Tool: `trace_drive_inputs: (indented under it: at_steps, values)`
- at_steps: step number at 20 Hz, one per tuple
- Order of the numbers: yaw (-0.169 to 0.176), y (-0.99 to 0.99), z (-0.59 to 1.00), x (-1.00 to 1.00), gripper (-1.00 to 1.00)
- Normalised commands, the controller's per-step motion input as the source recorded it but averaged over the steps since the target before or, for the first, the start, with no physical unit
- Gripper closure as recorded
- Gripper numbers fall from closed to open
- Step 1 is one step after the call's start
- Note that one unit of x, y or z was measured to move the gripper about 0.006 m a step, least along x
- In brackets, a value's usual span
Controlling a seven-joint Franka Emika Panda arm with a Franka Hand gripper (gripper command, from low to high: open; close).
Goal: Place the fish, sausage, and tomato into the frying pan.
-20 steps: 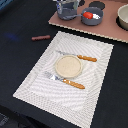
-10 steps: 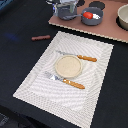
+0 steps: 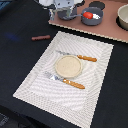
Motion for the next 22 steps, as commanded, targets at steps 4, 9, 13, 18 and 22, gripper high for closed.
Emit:
trace_drive_inputs:
  at_steps: [4,9,13,18,22]
  values:
    - [0.096,-0.33,-0.15,-0.29,-1.00]
    - [0.099,-0.30,-0.08,-0.28,-1.00]
    - [0.020,-0.40,-0.17,-0.53,-1.00]
    - [0.000,-0.43,-0.17,-0.73,-1.00]
    - [0.000,-0.40,-0.10,-0.80,-1.00]
